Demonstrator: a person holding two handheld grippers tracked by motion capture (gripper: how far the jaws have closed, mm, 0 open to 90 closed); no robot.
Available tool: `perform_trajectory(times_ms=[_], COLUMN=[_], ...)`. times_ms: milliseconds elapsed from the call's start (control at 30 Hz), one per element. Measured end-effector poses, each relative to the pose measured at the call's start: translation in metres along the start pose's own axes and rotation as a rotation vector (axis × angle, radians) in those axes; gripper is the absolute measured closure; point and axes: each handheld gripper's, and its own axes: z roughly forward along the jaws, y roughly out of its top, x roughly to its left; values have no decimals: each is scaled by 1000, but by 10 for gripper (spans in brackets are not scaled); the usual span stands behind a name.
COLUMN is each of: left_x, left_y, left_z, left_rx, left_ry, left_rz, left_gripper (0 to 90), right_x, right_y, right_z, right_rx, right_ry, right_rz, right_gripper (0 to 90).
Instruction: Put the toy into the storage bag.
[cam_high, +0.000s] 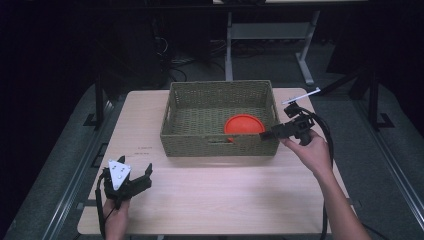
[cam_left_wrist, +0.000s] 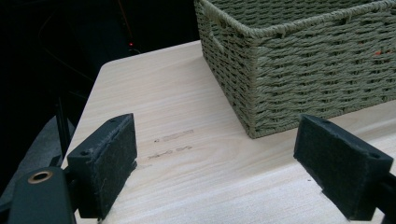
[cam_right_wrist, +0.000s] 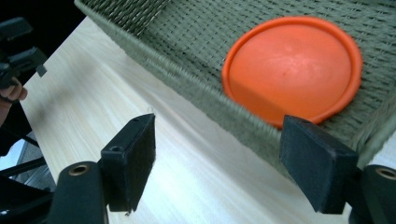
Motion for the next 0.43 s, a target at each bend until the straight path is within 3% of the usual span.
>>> perform_trajectory(times_ms=[433], left_x=[-2], left_y=[0], left_z=[-1], left_rx=[-3], left_ry=[-4], left_rz=[4], left_gripper=[127], right_x=[8], right_y=[-51], right_z=[-4], right_rx=[-8], right_ry=[37], right_rz=[-11], right_gripper=[259])
